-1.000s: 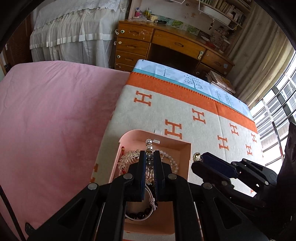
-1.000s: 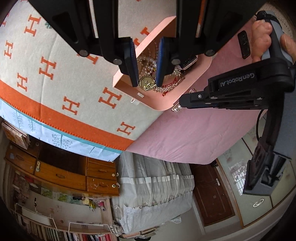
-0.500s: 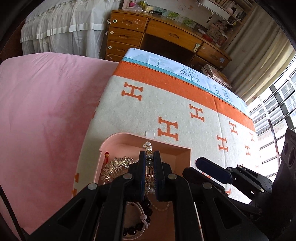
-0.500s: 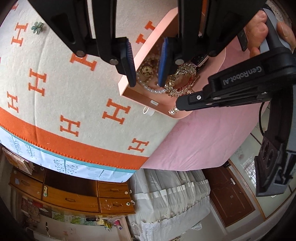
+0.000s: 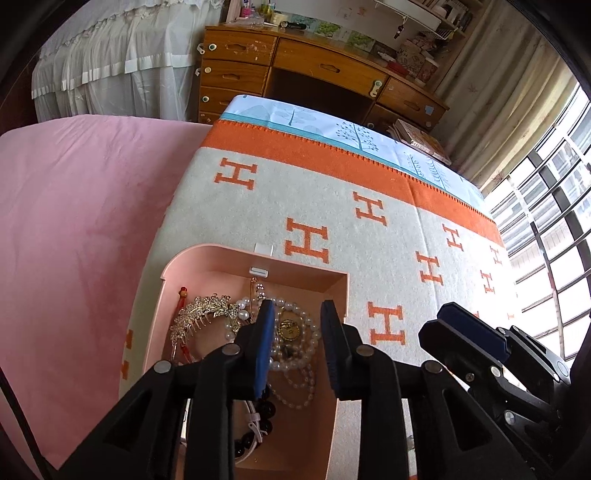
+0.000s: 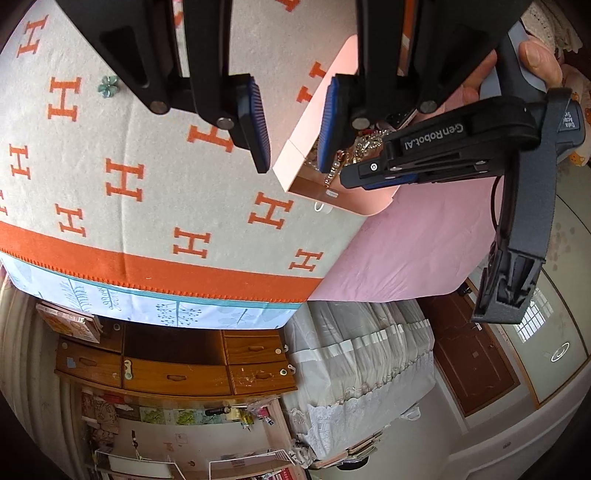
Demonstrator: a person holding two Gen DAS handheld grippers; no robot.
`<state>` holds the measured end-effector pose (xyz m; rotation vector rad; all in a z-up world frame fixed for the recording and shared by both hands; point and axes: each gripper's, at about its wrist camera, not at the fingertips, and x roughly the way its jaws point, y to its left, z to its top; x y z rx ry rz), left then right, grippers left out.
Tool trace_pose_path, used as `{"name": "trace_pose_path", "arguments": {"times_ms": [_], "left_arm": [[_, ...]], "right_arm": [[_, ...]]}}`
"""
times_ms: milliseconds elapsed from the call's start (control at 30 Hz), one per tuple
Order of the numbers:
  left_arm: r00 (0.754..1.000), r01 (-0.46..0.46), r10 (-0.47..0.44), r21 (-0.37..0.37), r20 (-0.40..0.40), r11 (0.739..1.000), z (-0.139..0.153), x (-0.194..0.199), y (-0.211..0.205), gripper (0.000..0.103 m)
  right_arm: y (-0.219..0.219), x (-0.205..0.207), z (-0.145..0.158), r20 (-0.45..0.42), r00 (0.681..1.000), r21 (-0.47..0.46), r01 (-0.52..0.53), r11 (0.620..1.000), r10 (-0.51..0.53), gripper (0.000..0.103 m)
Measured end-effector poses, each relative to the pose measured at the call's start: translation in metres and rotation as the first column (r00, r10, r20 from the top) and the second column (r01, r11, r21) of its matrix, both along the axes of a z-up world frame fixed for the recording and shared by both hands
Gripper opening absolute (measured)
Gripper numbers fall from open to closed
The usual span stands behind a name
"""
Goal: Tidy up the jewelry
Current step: 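Carry the pendant and brooch pin into the pink box and open both tools, then withdraw both tools from the box back over the blanket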
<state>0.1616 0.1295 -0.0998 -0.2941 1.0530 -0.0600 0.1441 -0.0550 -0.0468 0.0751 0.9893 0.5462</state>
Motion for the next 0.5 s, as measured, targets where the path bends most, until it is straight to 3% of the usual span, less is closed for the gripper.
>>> {"name": "trace_pose_path", "arguments": {"times_ms": [67,200,500], "left_arm": [[1.000,0.003,-0.003,0.016,0.013,1.000,0.005,-0.007,-0.006,0.031],[0.998,-0.010,0.006,0.059,0.058,0.998,0.015,-0.024,-0.015,0.059],[0.995,-0.030,0.015,0.141,0.103,0.990,0.032,-0.051,-0.034,0.071]], "right_arm": [[-0.004,-0.004,0.000,0.002,1.000,-0.021,0.007,1.000,-0.007,0.027],[-0.014,-0.012,-0.001,-0.005,1.000,-0.027,0.013,1.000,-0.013,0.027],[-0.036,-0.032,0.005,0.012,0.999,-0.037,0.037,0.999,-0.037,0.027]]}}
